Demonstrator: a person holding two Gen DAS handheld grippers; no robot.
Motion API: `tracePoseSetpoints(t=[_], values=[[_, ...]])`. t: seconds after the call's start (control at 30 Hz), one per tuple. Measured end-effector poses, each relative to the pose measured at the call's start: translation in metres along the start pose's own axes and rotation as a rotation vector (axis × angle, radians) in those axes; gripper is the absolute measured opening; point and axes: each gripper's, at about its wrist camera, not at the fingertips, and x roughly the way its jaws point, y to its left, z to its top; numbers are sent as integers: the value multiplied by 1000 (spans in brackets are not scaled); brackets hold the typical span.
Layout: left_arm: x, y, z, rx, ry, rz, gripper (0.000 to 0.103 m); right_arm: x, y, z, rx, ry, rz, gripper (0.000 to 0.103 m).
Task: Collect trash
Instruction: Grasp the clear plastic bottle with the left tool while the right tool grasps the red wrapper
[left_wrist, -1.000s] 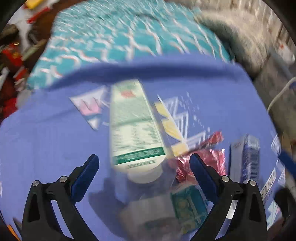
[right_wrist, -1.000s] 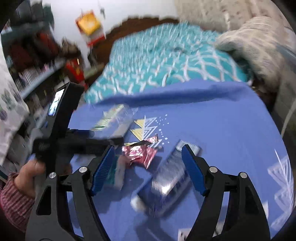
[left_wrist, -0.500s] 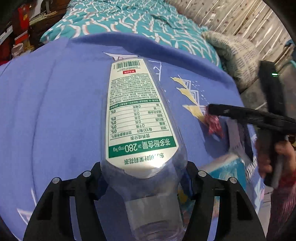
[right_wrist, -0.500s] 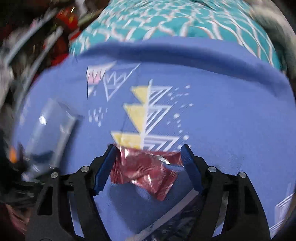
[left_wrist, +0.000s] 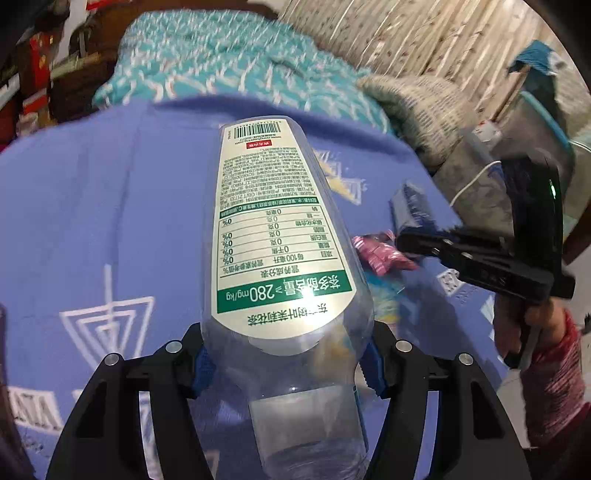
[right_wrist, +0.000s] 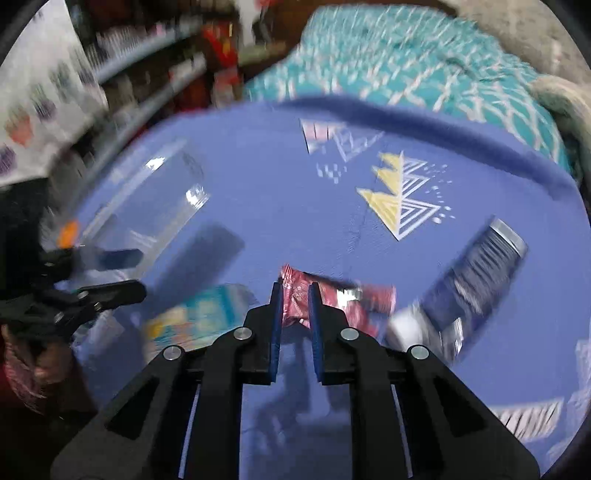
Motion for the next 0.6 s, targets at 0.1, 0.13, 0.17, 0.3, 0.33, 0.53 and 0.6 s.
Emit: tracePoseSetpoints(t=[0.1, 0.13, 0.17, 0.3, 0.33, 0.53, 0.6], values=[[-23, -10, -1, 44, -58, -28, 59, -39, -10, -36, 83, -99, 6, 15], [-28, -15, 0, 54, -64, -53, 59, -47, -13, -49, 102, -119, 2, 15], [-31, -21, -2, 67, -61, -98, 59, -52, -15, -60, 112, -124, -12, 16], [-26, -39, -11, 98, -20, -156, 59, -41, -26, -79, 161, -98, -35, 34], [-23, -42, -13, 100, -12, -157, 59, -37, -30, -80, 189, -96, -29, 66], [-17, -41, -18, 77, -1, -137, 59, 7, -14, -65, 32, -94, -211, 60], [-20, -32, -20, 62, -2, -127, 59, 31, -9, -56, 0, -50, -236, 57]])
